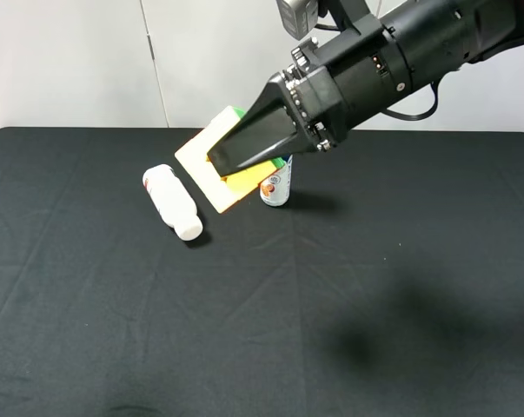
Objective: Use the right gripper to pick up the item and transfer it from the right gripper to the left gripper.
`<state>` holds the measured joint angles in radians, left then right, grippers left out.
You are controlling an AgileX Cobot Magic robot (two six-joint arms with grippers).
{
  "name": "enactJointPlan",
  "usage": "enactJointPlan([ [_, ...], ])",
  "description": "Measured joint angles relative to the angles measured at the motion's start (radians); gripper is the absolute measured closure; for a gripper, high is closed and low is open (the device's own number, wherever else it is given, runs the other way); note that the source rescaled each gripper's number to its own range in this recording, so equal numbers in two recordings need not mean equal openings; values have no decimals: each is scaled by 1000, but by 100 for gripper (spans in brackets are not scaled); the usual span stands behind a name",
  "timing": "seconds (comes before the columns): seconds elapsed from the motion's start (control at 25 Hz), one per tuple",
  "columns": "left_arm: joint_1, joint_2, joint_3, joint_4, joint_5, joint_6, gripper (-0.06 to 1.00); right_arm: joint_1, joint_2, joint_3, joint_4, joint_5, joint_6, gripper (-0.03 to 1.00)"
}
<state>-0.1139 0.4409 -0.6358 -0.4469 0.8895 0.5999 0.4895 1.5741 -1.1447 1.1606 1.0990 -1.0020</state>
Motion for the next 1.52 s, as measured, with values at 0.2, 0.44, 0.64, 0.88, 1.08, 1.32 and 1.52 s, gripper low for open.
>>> enactJointPlan([
  [0.2,-54,59,-56,21,-2,1,-1,0,0,0,3,-5,18,97],
  [0.44,-168,187,-141,105,-9,-14,-1,0,0,0,3,-8,22,97],
  [0.64,-316,332,-195,178,-37,-46,-1,0,0,0,3,-25,36,97],
  [0.88,-428,440,-242,252,-90,-92,-1,0,0,0,0,-31,65,97],
  [1.08,-537,497,-242,335,-139,-190,-1,0,0,0,-10,-59,119,97],
  [1.32,-687,554,-242,504,-161,-347,0,0,0,0,-11,-80,151,97],
  [1.52,-820,616,-242,707,-166,-528,0,0,0,0,-13,-80,160,97],
])
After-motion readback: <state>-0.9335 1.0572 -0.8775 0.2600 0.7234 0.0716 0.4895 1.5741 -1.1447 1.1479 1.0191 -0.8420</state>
